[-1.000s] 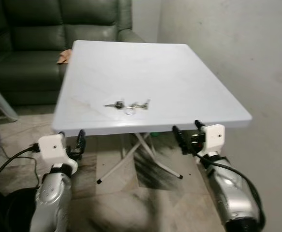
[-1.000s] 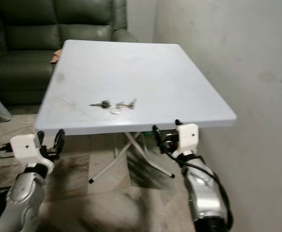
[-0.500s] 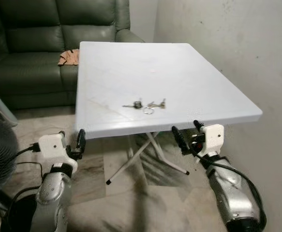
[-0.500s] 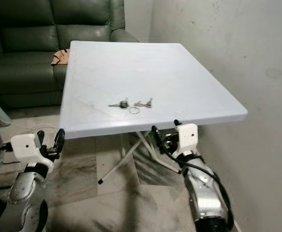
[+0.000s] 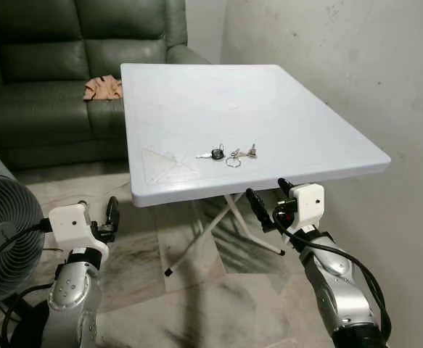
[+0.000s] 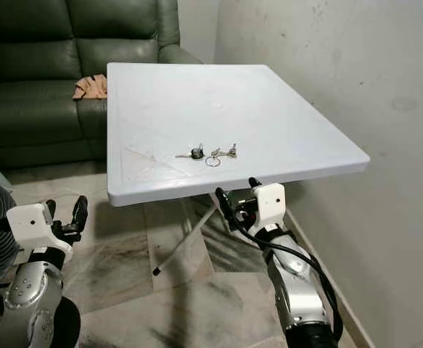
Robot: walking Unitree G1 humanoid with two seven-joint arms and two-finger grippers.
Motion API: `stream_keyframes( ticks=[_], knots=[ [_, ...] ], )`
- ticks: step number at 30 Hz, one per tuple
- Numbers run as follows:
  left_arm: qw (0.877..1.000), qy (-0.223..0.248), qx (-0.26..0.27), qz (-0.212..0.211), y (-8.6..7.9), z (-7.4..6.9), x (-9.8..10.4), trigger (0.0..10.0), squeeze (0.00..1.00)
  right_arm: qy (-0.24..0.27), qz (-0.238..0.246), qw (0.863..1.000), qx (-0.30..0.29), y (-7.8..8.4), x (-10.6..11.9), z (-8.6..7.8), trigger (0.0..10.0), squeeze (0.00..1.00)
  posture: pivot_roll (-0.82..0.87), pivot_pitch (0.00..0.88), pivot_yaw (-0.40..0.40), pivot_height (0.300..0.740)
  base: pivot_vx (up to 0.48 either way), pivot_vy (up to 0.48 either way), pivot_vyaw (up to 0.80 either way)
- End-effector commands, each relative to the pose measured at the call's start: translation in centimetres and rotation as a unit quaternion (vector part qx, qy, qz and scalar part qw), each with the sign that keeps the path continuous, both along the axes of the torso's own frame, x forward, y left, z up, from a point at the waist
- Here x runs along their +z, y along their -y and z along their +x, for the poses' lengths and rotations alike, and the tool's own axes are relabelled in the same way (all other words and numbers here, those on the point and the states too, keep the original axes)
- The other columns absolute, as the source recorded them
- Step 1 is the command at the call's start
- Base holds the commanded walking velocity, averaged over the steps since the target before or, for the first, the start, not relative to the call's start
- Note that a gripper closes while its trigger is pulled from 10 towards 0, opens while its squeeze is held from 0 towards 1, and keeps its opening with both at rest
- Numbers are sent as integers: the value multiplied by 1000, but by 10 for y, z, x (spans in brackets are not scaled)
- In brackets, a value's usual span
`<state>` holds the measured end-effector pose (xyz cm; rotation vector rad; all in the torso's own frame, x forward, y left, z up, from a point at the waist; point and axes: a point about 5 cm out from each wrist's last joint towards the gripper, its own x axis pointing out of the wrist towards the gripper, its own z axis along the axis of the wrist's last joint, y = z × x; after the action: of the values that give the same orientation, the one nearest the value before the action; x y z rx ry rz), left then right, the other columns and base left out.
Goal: Hang keys on a hook
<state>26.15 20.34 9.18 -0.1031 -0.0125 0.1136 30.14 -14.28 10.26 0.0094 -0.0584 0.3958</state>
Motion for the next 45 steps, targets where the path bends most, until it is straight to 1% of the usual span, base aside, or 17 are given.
stream_keyframes(
  ticks=[1,6,14,20,26,38,42,45],
  knots=[
    [1000,-4,1,3,2,0,0,10000,0,4,1,1000,-1,2,2,2,10000,0,-2,2,-66,740,0,0,0],
    [1000,-5,1,1,2,0,0,10000,0,3,1,1000,-1,2,3,2,10000,0,-2,3,-65,740,0,0,0],
    [1000,-3,-19,-6,4,0,1,10000,0,4,0,1000,-1,3,3,2,10000,0,-4,6,-65,740,0,0,0],
    [1000,-3,-17,1,4,0,2,10000,0,4,0,1000,-2,3,3,2,10000,0,-6,8,-65,740,319,0,0],
    [1000,-3,-20,-9,5,0,2,10000,0,4,1,1000,0,3,4,1,10000,0,-7,14,-66,740,480,0,0],
    [1000,-3,-18,-5,5,-1,2,10000,0,3,1,1000,5,2,3,1,10000,0,0,16,-68,740,480,0,0],
    [1000,-7,-9,1,5,-1,2,10000,0,2,1,1000,6,2,3,1,10000,0,0,18,-68,740,77,0,0],
    [1000,4,-8,4,7,-2,3,10000,0,-1,-1,1000,9,1,2,1,10000,0,0,20,-68,740,0,0,0]
  ],
)
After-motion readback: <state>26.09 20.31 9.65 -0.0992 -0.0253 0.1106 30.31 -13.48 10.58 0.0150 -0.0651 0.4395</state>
